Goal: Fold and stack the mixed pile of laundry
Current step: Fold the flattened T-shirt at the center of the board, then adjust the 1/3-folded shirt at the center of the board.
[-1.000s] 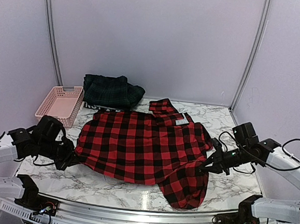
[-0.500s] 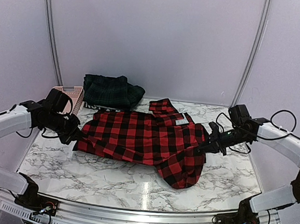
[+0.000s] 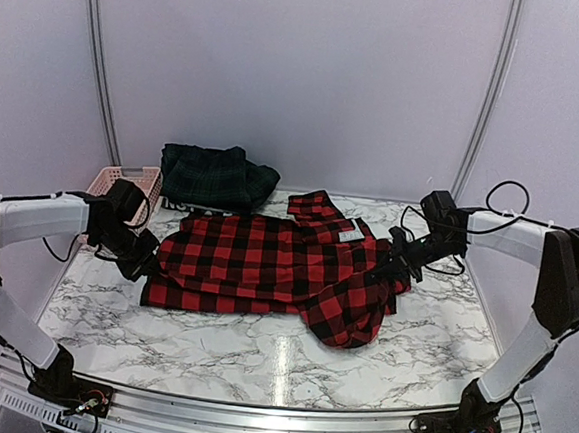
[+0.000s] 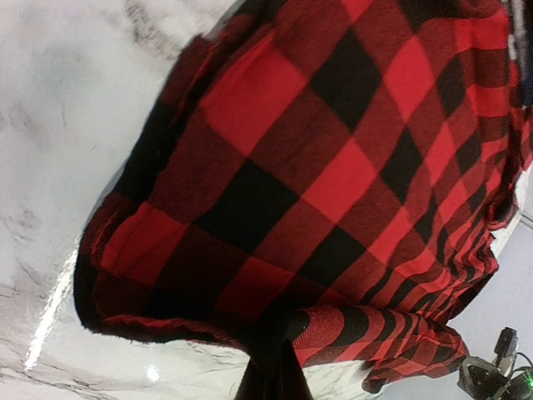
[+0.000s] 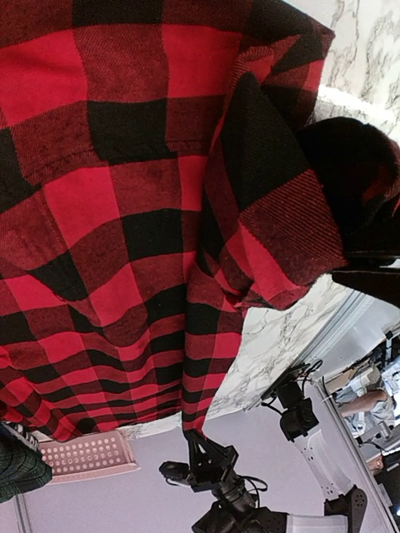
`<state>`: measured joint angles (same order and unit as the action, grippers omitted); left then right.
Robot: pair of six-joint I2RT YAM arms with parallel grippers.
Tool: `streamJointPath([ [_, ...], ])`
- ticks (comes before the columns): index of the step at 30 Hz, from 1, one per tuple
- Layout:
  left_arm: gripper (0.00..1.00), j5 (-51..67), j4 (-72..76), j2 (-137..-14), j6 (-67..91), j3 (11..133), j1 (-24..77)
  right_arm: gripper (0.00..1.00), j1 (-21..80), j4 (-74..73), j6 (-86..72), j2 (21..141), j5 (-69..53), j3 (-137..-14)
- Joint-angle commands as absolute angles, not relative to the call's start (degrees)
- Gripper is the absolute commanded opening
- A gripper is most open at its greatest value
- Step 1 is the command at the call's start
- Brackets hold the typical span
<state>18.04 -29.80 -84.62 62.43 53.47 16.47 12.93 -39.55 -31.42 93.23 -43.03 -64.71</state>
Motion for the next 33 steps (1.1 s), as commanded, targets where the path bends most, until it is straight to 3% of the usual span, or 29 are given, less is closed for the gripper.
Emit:
streamJointPath([
  [1,0.0,20.3,-31.7,-86.0,63.2,48.8,16.0,0.0,12.1,-39.2,-30.1,96.1,-43.0,-68.8],
  [4,0.04,20.5,-30.8,-86.8,63.0,49.8,16.1,0.01,12.1,-39.2,-29.1,98.8,-44.1,-69.9],
  [10,0.35,18.5,-29.1,-88.3,55.9,58.4,15.6,0.35,9.2,-38.4,-26.6,99.1,-44.8,-72.5],
  [18,0.97,11.9,-30.4,-82.8,41.6,62.8,16.5,0.6,6.5,-41.6,-19.4,85.7,-39.3,-63.2],
  [28,0.99,6.6,-30.4,-84.5,25.1,65.3,36.0,0.64,11.4,-40.6,-20.9,73.6,-40.1,-46.2],
  [33,0.99,5.2,-28.3,-84.2,28.2,63.5,37.8,0.6,15.5,-34.3,-21.6,76.2,-39.4,-40.8],
])
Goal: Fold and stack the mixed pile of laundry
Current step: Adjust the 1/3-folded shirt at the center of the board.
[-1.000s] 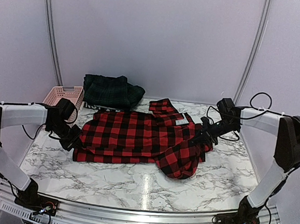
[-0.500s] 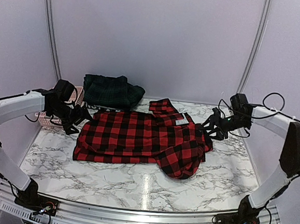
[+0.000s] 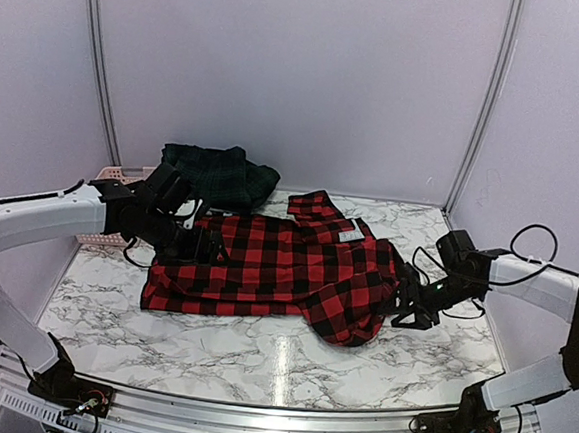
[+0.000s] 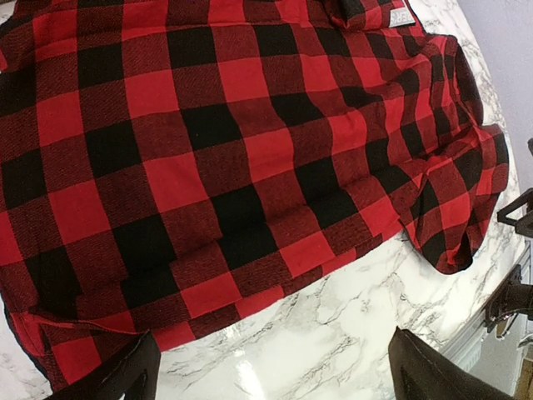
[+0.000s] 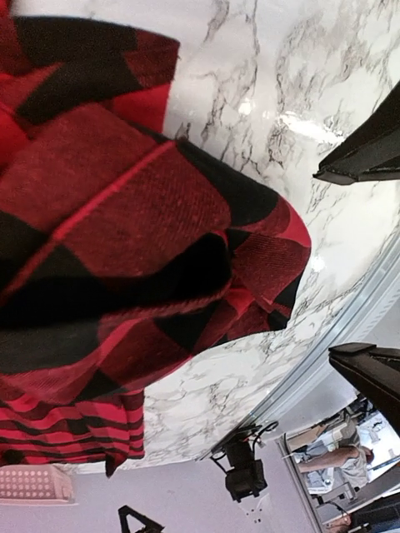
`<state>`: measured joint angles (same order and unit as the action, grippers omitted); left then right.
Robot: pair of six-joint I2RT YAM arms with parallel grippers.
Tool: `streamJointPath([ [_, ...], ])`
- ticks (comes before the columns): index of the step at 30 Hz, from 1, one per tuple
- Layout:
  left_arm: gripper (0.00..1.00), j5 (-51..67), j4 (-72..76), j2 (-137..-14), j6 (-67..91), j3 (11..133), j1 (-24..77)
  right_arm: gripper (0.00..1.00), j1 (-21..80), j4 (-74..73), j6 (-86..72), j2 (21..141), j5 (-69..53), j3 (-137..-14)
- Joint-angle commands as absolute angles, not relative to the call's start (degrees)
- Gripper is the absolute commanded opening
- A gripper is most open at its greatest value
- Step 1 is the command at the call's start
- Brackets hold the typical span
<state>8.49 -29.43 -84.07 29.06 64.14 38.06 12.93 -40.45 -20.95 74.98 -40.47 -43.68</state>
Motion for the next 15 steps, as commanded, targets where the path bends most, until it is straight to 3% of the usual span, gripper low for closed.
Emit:
streamJointPath([
  [1,0.99,5.2,-28.0,-84.1,28.6,63.3,37.8,0.59,15.5,-32.5,-21.9,76.9,-39.4,-40.0],
  [7,0.99,4.2,-27.7,-83.6,30.5,62.6,37.8,0.46,15.5,-27.3,-20.9,81.9,-36.7,-40.5],
  [11,0.99,2.6,-27.7,-82.6,30.9,61.8,37.8,0.42,15.5,-25.1,-20.9,81.5,-35.5,-40.0],
  [13,0.99,2.1,-27.7,-82.5,31.0,61.3,37.8,0.31,15.5,-24.1,-20.9,82.2,-35.5,-39.7],
  [15,0.99,2.1,-27.7,-82.5,31.1,60.9,37.8,0.12,15.5,-24.4,-21.0,82.2,-37.4,-39.4],
])
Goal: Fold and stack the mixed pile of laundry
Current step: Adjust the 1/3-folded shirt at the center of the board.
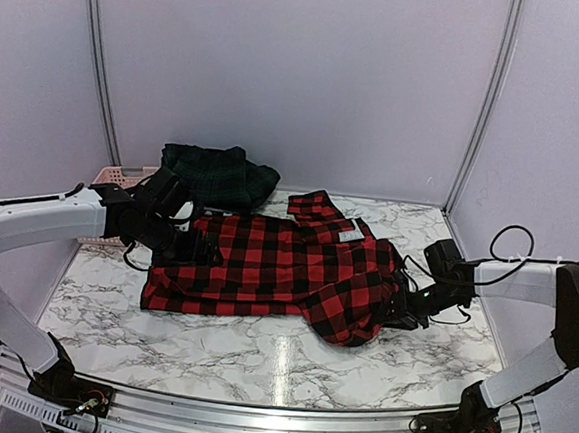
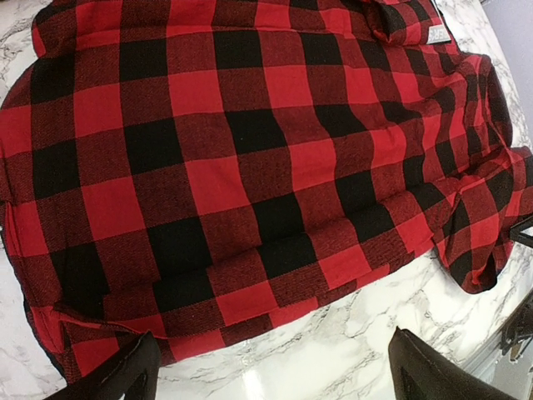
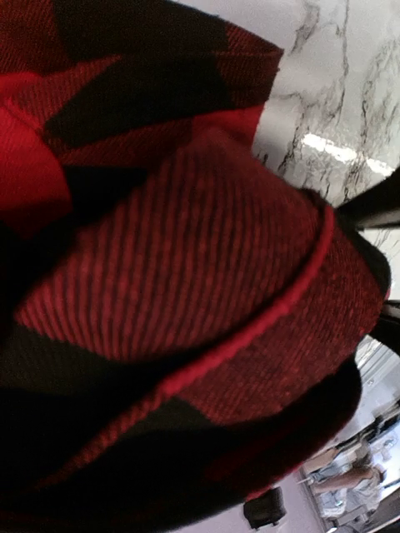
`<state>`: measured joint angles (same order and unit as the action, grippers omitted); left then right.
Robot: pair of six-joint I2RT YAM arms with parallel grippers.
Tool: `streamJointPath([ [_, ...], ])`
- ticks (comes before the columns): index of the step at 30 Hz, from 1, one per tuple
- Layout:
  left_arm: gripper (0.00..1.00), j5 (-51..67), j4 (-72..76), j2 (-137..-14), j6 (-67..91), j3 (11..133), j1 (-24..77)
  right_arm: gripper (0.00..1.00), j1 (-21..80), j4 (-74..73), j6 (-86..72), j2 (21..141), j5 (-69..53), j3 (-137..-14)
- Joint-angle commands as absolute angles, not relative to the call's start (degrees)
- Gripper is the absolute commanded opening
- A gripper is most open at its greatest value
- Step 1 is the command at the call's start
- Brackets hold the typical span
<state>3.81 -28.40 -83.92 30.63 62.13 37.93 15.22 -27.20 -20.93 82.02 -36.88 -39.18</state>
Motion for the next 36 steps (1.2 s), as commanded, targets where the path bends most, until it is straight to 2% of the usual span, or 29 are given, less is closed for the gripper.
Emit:
streamJointPath([
  [1,0.99,2.2,-27.7,-82.5,31.0,60.7,37.8,0.05,15.6,-25.3,-21.0,81.2,-38.1,-38.9],
  [2,0.99,2.1,-27.8,-82.4,31.0,60.4,37.8,0.0,15.6,-26.5,-21.1,79.5,-38.7,-38.4],
  [10,0.99,1.8,-28.0,-82.0,31.1,58.6,37.8,0.0,16.4,-37.8,-28.5,59.9,-44.5,-33.5],
  [13,0.99,2.3,-28.0,-82.5,30.7,58.7,37.7,0.0,17.2,-37.3,-31.4,57.1,-47.4,-32.6],
  [17,0.99,2.9,-28.0,-83.4,29.7,59.4,37.7,0.0,17.6,-28.0,-37.7,56.5,-51.8,-35.1],
  [27,0.99,4.5,-28.3,-85.0,28.7,62.4,34.9,0.0,18.6,-14.9,-42.1,75.3,-53.8,-52.4],
  [30,0.99,6.4,-28.3,-85.0,28.8,62.6,32.6,0.04,18.6,-12.3,-43.2,83.5,-52.8,-57.2],
  [34,0.99,7.8,-27.9,-85.4,28.5,62.7,30.1,0.19,18.4,-10.2,-43.1,94.2,-50.9,-64.4],
  [36,0.99,7.9,-27.7,-85.6,28.3,62.7,29.4,0.22,18.1,-8.6,-42.1,98.2,-50.2,-67.9],
])
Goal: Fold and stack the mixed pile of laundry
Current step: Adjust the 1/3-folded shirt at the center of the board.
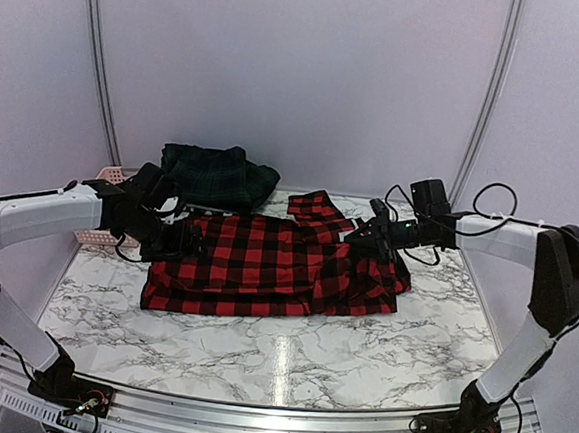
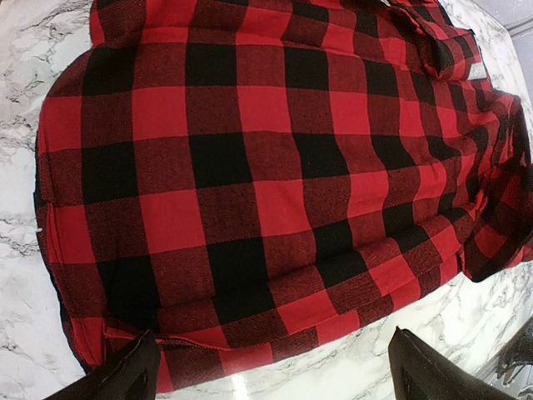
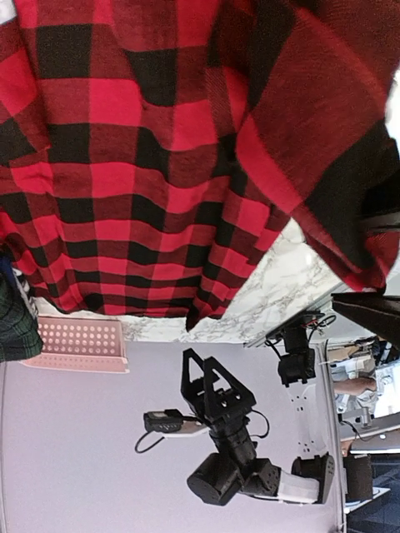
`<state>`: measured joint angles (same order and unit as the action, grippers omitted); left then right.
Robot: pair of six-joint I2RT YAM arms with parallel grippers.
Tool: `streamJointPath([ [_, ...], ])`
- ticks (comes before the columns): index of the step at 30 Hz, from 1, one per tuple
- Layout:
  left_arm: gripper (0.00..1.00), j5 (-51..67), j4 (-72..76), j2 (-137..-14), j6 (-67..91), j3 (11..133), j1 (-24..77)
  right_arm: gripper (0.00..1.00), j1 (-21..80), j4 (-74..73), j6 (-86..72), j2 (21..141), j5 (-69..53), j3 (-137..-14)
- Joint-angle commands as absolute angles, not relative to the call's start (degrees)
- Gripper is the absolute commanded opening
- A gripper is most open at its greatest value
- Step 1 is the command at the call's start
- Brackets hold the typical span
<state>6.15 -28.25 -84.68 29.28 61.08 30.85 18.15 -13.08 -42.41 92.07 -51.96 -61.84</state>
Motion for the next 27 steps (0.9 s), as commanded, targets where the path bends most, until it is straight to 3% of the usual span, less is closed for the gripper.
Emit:
streamJointPath([
  [1,0.99,7.9,-27.1,-85.7,28.2,62.5,29.2,0.23,18.1,-6.9,-42.1,99.6,-49.2,-69.0],
  [6,0.99,10.1,-26.4,-87.8,26.0,63.1,29.2,0.26,18.0,-4.7,-41.0,106.4,-50.2,-77.9],
  [9,0.99,9.2,-26.4,-87.2,22.2,63.0,30.1,0.36,16.9,-12.2,-34.5,104.2,-48.9,-80.3],
  [12,0.99,8.0,-27.1,-85.4,19.2,62.0,30.7,0.46,12.5,-19.3,-29.4,98.5,-46.7,-75.2],
  [19,0.99,4.2,-28.9,-83.0,11.1,58.0,34.8,0.5,8.7,-33.7,-16.6,91.0,-38.3,-63.0],
  [27,0.99,2.4,-30.9,-92.3,7.6,60.2,34.7,0.5,9.5,-32.4,-14.0,95.8,-31.3,-58.4],
])
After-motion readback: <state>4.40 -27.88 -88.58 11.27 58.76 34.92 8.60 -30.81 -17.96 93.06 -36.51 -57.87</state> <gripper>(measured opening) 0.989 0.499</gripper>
